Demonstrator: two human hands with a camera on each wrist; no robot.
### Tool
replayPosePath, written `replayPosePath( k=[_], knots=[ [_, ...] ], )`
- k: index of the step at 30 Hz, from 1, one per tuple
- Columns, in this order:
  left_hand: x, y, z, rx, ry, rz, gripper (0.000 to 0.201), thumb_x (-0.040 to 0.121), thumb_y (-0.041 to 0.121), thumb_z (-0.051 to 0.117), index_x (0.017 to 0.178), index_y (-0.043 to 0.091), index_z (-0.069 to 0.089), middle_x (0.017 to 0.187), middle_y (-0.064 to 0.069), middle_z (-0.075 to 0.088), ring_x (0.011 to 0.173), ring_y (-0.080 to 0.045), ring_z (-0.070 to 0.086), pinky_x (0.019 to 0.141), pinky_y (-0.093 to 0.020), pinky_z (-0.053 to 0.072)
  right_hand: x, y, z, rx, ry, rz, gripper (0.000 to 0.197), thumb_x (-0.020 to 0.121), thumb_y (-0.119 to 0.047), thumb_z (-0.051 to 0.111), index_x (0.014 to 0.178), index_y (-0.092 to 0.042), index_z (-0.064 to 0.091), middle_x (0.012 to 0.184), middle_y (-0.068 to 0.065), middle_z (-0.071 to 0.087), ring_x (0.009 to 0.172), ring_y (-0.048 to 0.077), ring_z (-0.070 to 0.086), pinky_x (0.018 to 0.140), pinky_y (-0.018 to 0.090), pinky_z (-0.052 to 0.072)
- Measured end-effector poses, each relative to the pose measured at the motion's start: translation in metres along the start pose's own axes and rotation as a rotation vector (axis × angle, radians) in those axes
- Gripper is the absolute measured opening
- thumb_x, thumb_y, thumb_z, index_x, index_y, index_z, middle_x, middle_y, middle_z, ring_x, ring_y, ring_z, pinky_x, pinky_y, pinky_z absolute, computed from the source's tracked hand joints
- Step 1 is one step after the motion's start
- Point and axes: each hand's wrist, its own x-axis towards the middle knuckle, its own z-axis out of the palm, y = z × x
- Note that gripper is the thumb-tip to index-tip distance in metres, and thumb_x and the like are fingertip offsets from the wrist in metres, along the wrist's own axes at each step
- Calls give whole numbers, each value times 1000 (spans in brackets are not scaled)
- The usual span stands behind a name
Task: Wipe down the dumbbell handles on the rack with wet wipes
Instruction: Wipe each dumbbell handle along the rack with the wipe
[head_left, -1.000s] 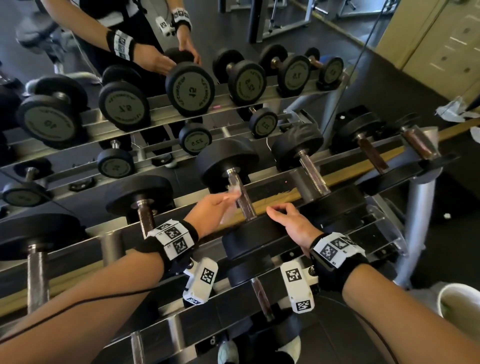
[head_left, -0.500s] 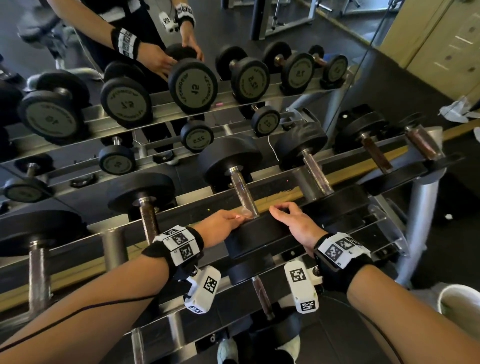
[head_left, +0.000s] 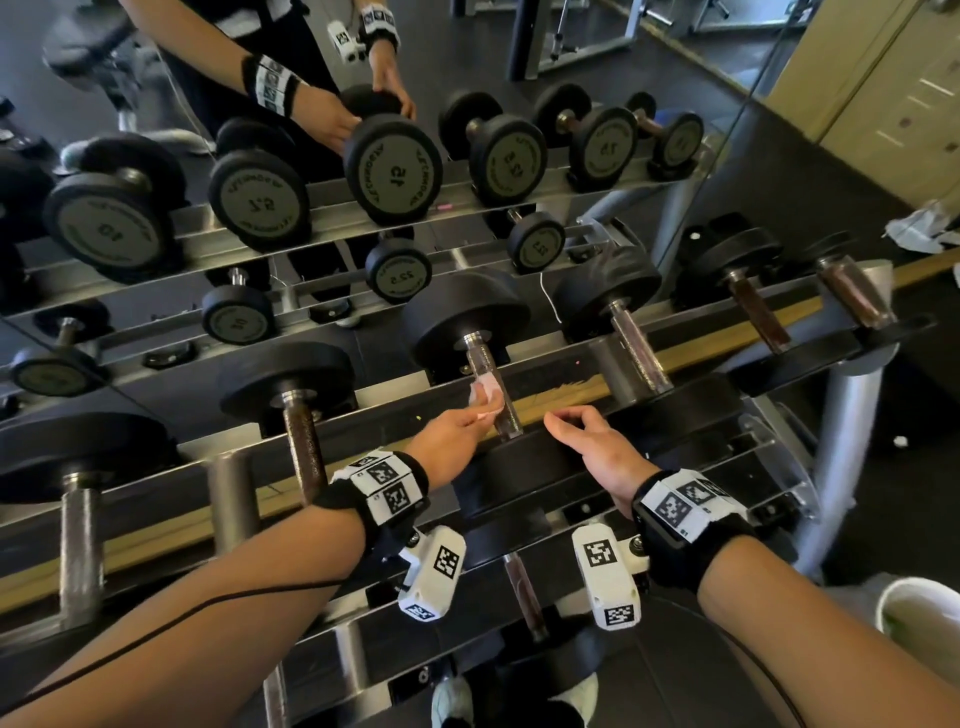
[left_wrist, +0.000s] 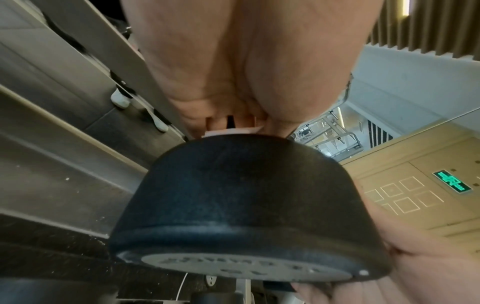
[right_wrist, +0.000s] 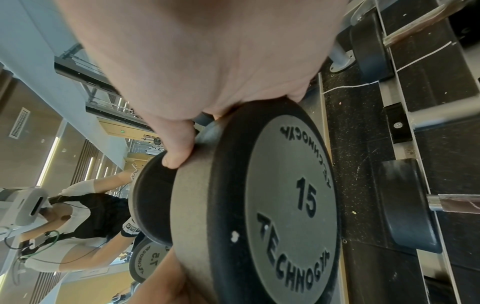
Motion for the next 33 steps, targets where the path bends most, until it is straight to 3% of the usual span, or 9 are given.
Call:
replayPosePath(
  k=[4, 8, 11, 14, 18, 23, 26, 29, 33],
  knots=[
    [-7, -6, -5, -55, -112, -23, 31, 105, 22, 46, 117, 7, 70, 123, -17, 68, 114, -26, 63, 110, -41, 42, -2, -1, 1, 12, -3, -3, 41, 92, -47, 59, 124, -22, 54, 132, 13, 52, 119, 27, 55, 109, 44, 43],
    [-2, -8, -19, -322, -8, -17, 29, 106, 20, 42, 118, 7, 65, 115, -15, 65, 93, -20, 66, 90, -29, 52, -3, -2, 0, 2, -12, -2, 42, 93, -48, 58, 126, -21, 52, 131, 13, 52, 119, 27, 55, 108, 45, 44],
    [5, -7, -23, -238, 298, 48, 39, 107, 23, 39, 145, 18, 49, 130, -12, 61, 115, -24, 60, 106, -37, 45, -1, -1, 0, 10, -10, -2, 42, 93, -48, 58, 126, -22, 52, 131, 14, 52, 119, 28, 56, 108, 45, 44],
    [12, 2, -17, -390, 393, 70, 38, 106, 18, 41, 144, 19, 50, 130, -10, 61, 109, -16, 62, 99, -28, 48, 0, 1, 0, 3, -11, -6, 42, 93, -48, 57, 126, -23, 51, 131, 13, 52, 119, 28, 55, 108, 45, 44],
    [19, 6, -19, -383, 548, -12, 36, 105, 17, 40, 135, 16, 60, 135, -13, 60, 124, -30, 56, 107, -47, 46, 2, 3, -1, 6, -25, -8, 44, 92, -50, 58, 126, -23, 51, 132, 12, 51, 119, 27, 55, 108, 46, 43],
    [11, -8, -36, -285, 624, 22, 40, 100, 11, 41, 125, 30, 66, 110, -1, 68, 84, -11, 64, 86, -34, 56, 4, 6, -3, -9, -42, -22, 47, 91, -52, 58, 128, -23, 51, 132, 11, 52, 120, 27, 54, 109, 46, 43],
    [13, -13, -37, -322, 597, 34, 40, 100, 11, 40, 110, 34, 71, 95, 4, 71, 77, -9, 63, 74, -27, 55, 4, 6, -3, -21, -28, -32, 45, 92, -50, 58, 127, -22, 52, 133, 10, 50, 119, 25, 54, 109, 44, 43],
    [19, -11, -28, -369, 560, 22, 36, 101, 11, 42, 115, 27, 70, 102, 4, 71, 81, -3, 63, 80, -22, 53, 3, 4, -3, -40, -28, -38, 43, 93, -50, 57, 127, -23, 52, 133, 8, 47, 118, 23, 53, 104, 36, 45],
    [30, 1, -11, -432, 476, 34, 41, 103, 12, 45, 143, 18, 52, 132, -6, 63, 115, -17, 62, 108, -38, 46, 1, 2, -4, -77, -39, -48, 40, 95, -48, 55, 127, -24, 51, 132, 6, 44, 111, 17, 51, 77, 16, 42]
  ],
)
